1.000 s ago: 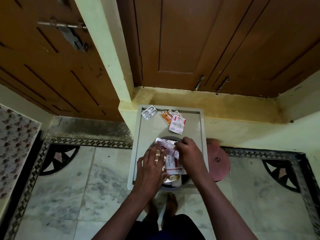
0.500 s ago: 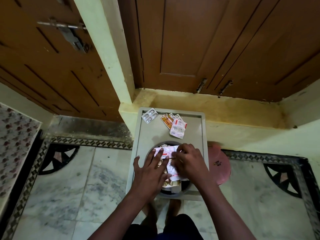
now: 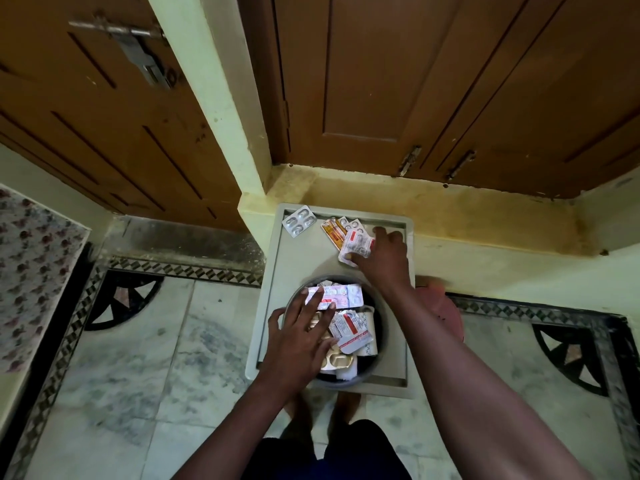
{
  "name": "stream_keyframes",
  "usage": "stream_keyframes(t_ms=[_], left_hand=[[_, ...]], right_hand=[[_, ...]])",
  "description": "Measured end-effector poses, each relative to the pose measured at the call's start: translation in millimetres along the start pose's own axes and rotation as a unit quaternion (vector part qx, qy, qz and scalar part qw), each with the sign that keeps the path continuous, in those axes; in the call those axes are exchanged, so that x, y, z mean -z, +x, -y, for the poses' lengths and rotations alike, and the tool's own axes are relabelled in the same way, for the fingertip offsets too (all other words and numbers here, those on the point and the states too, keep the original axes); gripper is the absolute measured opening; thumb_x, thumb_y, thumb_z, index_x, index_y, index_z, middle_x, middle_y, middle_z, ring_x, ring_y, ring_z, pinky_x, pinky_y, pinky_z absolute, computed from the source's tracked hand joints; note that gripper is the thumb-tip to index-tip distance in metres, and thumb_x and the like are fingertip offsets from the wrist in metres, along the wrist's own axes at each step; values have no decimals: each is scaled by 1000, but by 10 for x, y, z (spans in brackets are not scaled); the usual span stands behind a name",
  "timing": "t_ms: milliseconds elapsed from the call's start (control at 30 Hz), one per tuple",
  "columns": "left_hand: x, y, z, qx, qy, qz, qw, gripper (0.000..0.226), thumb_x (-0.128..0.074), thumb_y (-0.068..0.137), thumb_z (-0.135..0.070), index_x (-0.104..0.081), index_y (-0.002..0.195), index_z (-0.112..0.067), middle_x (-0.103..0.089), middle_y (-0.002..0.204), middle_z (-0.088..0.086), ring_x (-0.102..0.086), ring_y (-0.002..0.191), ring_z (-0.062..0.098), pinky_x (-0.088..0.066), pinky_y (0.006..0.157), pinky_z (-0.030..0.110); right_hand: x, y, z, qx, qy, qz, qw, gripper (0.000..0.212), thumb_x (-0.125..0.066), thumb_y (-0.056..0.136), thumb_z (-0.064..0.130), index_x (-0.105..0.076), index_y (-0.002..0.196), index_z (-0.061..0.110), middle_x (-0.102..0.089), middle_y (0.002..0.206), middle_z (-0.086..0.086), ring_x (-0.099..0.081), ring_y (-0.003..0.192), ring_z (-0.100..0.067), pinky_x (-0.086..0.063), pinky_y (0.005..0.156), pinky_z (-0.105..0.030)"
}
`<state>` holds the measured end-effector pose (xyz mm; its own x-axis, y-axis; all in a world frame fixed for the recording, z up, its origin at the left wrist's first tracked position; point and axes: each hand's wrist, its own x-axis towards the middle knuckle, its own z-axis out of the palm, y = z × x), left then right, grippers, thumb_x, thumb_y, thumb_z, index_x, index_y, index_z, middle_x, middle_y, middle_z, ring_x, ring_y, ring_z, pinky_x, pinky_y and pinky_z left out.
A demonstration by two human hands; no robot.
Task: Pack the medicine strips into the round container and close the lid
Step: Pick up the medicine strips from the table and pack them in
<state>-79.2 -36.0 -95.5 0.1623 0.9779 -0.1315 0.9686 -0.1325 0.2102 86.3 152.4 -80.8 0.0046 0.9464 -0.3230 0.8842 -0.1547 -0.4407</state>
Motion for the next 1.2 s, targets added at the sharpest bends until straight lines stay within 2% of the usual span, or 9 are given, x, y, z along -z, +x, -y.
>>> stream_keyframes(t_ms=[200, 333, 467, 667, 733, 833, 967, 1067, 1200], left_hand=[[0, -1, 9, -4, -10, -8, 1000, 55, -45, 99, -51, -52, 150, -30, -37, 167, 2, -31, 156, 30, -40, 105, 55], [34, -32, -1, -3, -35, -17, 999, 55, -46, 100, -47, -48, 152, -28, -31, 170, 4, -27, 158, 28, -40, 108, 54], [84, -88, 14, -2, -92, -59, 994, 60, -51, 100, -42, -43, 156, -22, -26, 171, 6, -27, 158, 26, -40, 111, 49], [102, -159, 84, 1, -194, -97, 976, 59, -51, 103, -29, -40, 158, -12, -26, 170, 8, -29, 156, 28, -39, 117, 51], [138, -188, 91, 22, -244, -100, 964, 59, -52, 102, -23, -37, 159, -12, -25, 171, 4, -26, 157, 21, -34, 123, 46], [214, -241, 70, 42, -260, -110, 958, 59, -54, 102, -19, -39, 158, -13, -29, 169, 1, -26, 156, 13, -29, 126, 38], [177, -225, 96, -11, -242, -112, 964, 55, -61, 101, -26, -48, 154, -14, -36, 166, 6, -33, 154, 20, -36, 122, 43], [92, -226, 125, -48, -191, -88, 976, 52, -68, 96, -41, -59, 146, -28, -39, 165, 7, -35, 154, 26, -43, 113, 44], [72, -189, 139, -46, -192, -93, 976, 51, -70, 94, -42, -63, 142, -26, -43, 163, 8, -39, 152, 29, -46, 108, 48]], right_hand=[[-86, 250, 38, -56, -49, 14, 997, 101, -96, 56, 49, -45, 135, 11, -44, 142, -23, -47, 130, -46, -51, 95, -51], [-50, 171, -33, -32, 59, -31, 997, 60, -89, 67, 22, -49, 111, 12, -68, 108, -13, -66, 102, -37, -46, 68, -36], [158, -162, -24, 2, 201, -109, 974, 35, -80, 76, 0, -54, 97, 10, -66, 81, -7, -65, 69, -21, -37, 50, -16], [463, -873, -16, 23, 316, -165, 934, 29, -77, 86, 2, -59, 107, 10, -69, 86, -1, -65, 73, 10, -41, 58, 0], [464, -1086, -74, 34, 345, -136, 928, 29, -78, 86, 2, -60, 106, 11, -71, 86, 2, -67, 76, 10, -47, 63, -5], [302, -1328, -180, 49, 331, -50, 941, 30, -82, 81, 3, -65, 100, 19, -71, 80, 2, -70, 75, -10, -55, 66, -25], [15, -1416, -222, 99, 252, 16, 963, 32, -88, 73, 6, -70, 91, 24, -72, 83, 2, -69, 67, -14, -55, 62, -28], [-95, -1368, -278, 181, 158, 13, 971, 25, -88, 76, 12, -74, 97, 12, -66, 91, -4, -68, 71, -17, -57, 68, -31], [-16, -1203, -261, 181, 123, -43, 975, 19, -80, 86, 17, -76, 102, 8, -63, 95, -8, -64, 79, -21, -50, 73, -27]])
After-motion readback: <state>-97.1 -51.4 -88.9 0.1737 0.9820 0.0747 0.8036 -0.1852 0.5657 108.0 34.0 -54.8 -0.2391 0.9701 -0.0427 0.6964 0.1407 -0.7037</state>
